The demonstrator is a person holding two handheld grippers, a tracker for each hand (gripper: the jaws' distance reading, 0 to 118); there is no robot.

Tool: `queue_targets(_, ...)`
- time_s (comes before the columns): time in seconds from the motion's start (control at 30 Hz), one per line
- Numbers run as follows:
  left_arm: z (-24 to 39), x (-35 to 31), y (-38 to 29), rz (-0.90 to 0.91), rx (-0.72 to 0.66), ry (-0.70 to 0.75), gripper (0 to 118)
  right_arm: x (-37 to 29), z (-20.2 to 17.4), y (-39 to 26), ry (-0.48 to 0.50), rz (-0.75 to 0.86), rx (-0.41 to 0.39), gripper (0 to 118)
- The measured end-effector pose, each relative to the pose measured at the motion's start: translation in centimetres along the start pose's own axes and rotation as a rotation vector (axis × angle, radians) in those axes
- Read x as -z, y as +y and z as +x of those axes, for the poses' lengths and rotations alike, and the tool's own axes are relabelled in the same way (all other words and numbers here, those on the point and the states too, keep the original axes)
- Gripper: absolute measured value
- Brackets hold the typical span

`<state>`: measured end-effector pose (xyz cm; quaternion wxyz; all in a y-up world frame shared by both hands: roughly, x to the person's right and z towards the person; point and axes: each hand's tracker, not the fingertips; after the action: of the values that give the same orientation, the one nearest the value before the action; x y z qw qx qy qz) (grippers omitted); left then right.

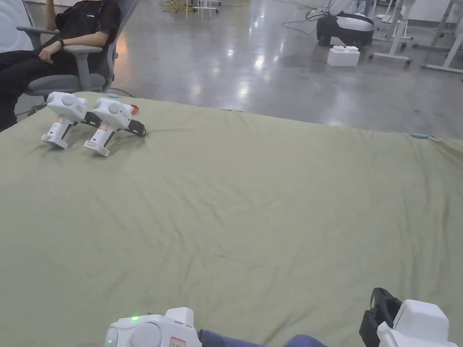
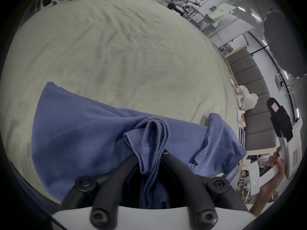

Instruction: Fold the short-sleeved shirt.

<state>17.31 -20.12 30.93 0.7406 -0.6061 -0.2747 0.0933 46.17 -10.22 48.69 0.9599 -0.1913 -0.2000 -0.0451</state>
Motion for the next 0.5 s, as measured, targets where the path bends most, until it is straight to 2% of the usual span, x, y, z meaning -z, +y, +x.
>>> queue_targets(0.07, 0.1, -0.4, 0.0, 0.000, 0.014, -0.003, 22, 0.0, 0.1, -0.1, -0.004, -0.004, 0.006, 0)
queue_targets(0.1, 0.2, -0.6, 0.1, -0.001, 0.016, -0.010, 38, 0.1, 0.2, -0.2, -0.005, -0.005, 0.007, 0)
queue_targets(0.17, 0.1, -1.7, 0.3, -0.003, 0.006, -0.074, 62, 0.0, 0.2, -0.2, -0.005, -0.007, 0.011, 0)
queue_targets(0.27, 0.7, -4.0, 0.4, 0.090, 0.020, -0.074, 67, -0.1, 0.3, -0.4, -0.001, -0.006, 0.012, 0)
queue_targets(0.37, 0.6, -6.3, 0.7, 0.139, 0.021, -0.069, 62, -0.2, 0.2, -0.5, 0.003, -0.008, 0.011, 0)
queue_targets(0.43, 0.4, -7.2, 0.9, 0.164, 0.016, -0.086, 46, -0.2, 0.2, -0.7, 0.007, -0.015, 0.014, 0)
queue_targets(0.5, 0.4, -6.8, 0.8, 0.176, 0.043, -0.042, 23, -0.1, 0.1, -1.0, 0.009, -0.023, 0.019, 0)
